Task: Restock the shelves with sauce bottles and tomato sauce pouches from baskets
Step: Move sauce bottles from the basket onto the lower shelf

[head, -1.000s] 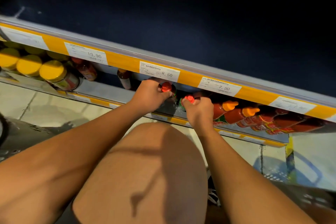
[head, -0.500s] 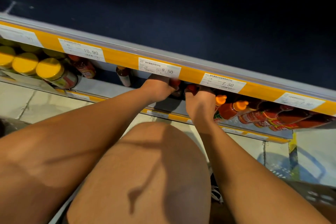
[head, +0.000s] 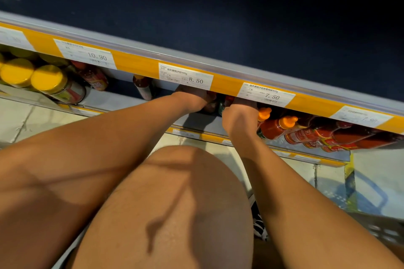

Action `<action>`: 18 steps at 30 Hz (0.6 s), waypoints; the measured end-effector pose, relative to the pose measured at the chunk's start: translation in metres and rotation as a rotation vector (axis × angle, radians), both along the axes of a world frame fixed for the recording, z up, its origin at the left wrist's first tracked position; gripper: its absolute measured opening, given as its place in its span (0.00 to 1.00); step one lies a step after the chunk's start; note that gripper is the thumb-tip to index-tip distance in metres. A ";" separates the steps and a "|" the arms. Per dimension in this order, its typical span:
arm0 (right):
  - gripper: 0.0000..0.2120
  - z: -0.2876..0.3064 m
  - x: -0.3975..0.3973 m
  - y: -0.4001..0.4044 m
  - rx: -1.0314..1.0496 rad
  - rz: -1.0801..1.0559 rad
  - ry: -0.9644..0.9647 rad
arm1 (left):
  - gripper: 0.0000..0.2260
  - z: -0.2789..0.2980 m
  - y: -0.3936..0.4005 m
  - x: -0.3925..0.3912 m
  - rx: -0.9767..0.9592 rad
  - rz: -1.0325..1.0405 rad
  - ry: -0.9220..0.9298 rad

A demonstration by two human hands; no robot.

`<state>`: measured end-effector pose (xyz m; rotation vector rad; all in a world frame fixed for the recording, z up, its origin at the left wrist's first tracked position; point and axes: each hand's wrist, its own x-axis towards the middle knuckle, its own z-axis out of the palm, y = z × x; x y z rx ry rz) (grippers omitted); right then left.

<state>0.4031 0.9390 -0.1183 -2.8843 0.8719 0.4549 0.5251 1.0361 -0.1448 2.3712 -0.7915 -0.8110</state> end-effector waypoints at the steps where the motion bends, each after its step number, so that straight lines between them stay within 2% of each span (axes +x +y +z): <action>1: 0.09 0.001 0.003 -0.003 -0.005 0.009 0.051 | 0.10 -0.001 0.000 0.000 0.008 -0.005 -0.008; 2: 0.09 0.001 0.005 -0.005 -0.014 0.055 0.099 | 0.09 -0.002 0.000 -0.001 0.024 -0.010 -0.013; 7: 0.09 0.005 0.012 -0.008 0.185 -0.125 0.132 | 0.15 -0.003 -0.004 -0.006 0.044 -0.029 -0.017; 10: 0.09 0.007 0.014 -0.006 0.257 -0.145 0.056 | 0.11 -0.002 -0.003 -0.007 0.044 -0.049 -0.032; 14: 0.05 0.022 0.013 0.002 0.245 -0.111 0.081 | 0.05 0.003 0.000 -0.010 0.003 -0.047 -0.058; 15: 0.07 0.026 0.010 0.005 0.255 -0.138 0.054 | 0.01 0.002 0.002 -0.012 0.017 -0.032 -0.082; 16: 0.07 0.030 0.007 0.010 0.296 -0.180 0.003 | 0.03 0.004 0.006 -0.015 0.026 0.007 -0.109; 17: 0.04 0.028 0.001 0.014 0.402 -0.298 -0.118 | 0.05 0.003 0.010 -0.018 0.010 0.045 -0.135; 18: 0.04 0.028 -0.008 0.019 0.405 -0.326 -0.233 | 0.06 0.006 0.015 -0.022 -0.007 0.085 -0.135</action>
